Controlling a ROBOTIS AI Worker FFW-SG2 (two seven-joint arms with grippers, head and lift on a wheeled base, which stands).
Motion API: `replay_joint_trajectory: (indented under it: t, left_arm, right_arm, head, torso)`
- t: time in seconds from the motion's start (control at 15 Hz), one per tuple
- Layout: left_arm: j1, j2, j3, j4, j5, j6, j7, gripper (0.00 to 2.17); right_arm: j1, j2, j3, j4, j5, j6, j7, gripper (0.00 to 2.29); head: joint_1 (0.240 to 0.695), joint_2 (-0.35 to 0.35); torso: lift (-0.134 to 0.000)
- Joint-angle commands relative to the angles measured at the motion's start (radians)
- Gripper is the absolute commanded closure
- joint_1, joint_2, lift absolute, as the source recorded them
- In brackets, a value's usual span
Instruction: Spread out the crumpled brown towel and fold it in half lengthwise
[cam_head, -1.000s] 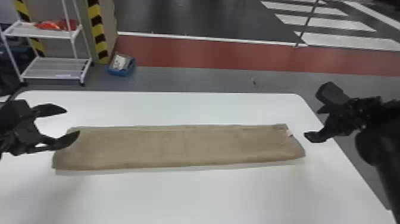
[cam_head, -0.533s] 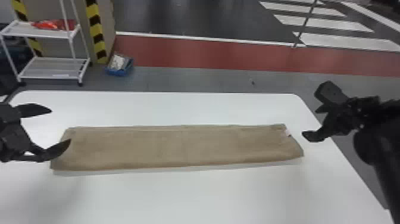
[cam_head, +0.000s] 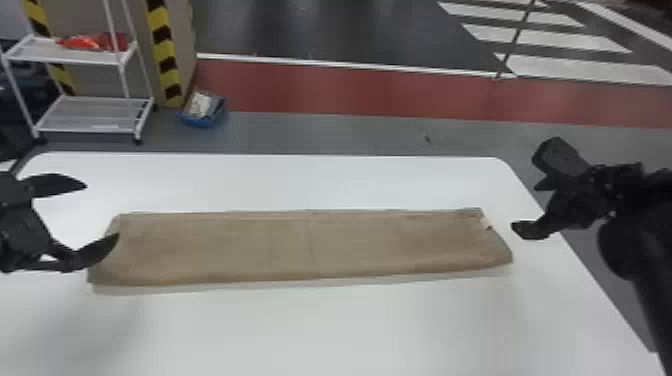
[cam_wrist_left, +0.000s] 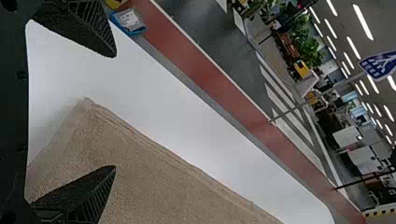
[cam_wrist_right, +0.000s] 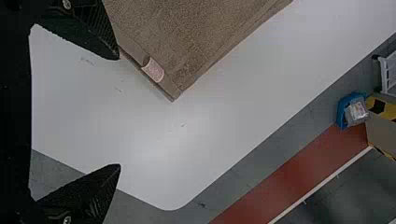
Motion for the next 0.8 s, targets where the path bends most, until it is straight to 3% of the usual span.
replay_joint_trajectory:
  t: [0.0,0.73]
  left_arm:
    - [0.014,0.002,0.009,-0.006,0.001,0.001,-0.002,0.03]
    - [0.025,0.005,0.020,-0.024,0.001,0.001,-0.014,0.03]
  right_arm:
    - [0.009,0.000,0.000,-0.014,0.000,0.000,0.000,0.06]
    - [0.020,0.000,-0.006,-0.019,0.000,-0.003,0.000,0.06]
  head:
    - [0.695,-0.166]
    - [0.695,-0.162]
  torso:
    - [-0.124]
    - [-0.124]
